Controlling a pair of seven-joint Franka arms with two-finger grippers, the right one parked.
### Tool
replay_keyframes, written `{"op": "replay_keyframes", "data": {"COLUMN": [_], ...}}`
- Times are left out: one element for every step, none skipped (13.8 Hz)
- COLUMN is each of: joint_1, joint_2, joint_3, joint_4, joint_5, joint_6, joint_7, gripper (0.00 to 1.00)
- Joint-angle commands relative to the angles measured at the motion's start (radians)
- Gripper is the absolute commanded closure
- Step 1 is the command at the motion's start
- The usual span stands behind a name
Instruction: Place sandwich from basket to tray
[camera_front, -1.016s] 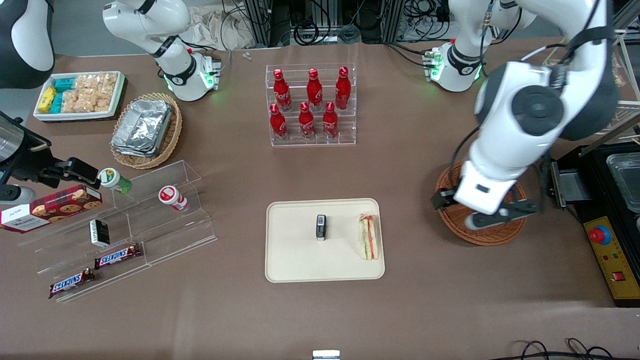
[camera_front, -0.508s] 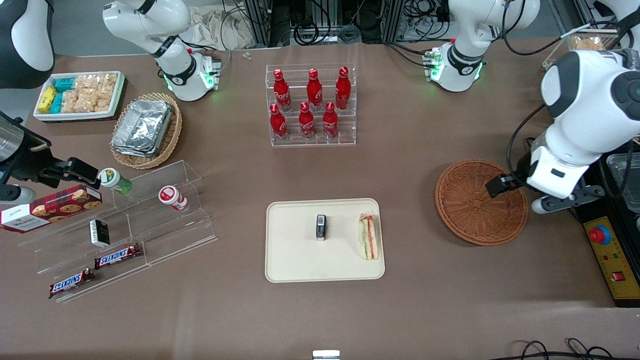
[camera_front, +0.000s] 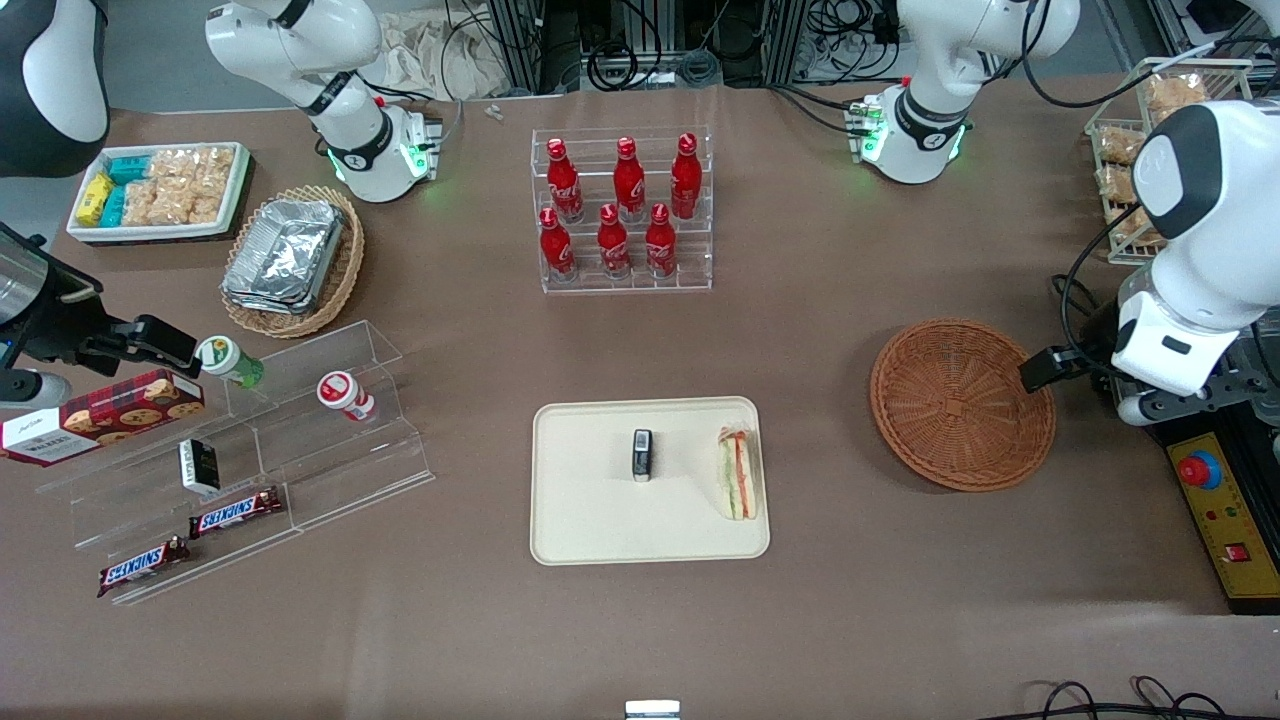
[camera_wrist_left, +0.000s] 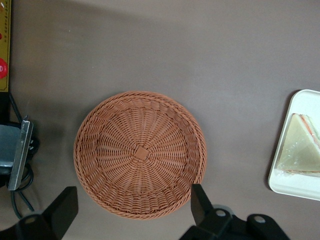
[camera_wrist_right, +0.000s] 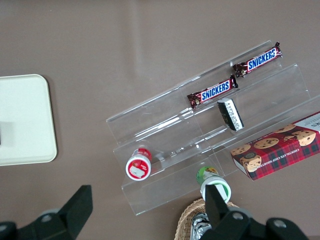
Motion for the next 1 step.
{"op": "replay_keyframes", "data": {"joint_1": [-0.006], "joint_2": [0.024], "joint_3": [0.008], "joint_4": [0.039], "joint_5": [-0.005], "joint_6": [-0.025], "joint_7": [-0.003], "gripper": [0.0]}}
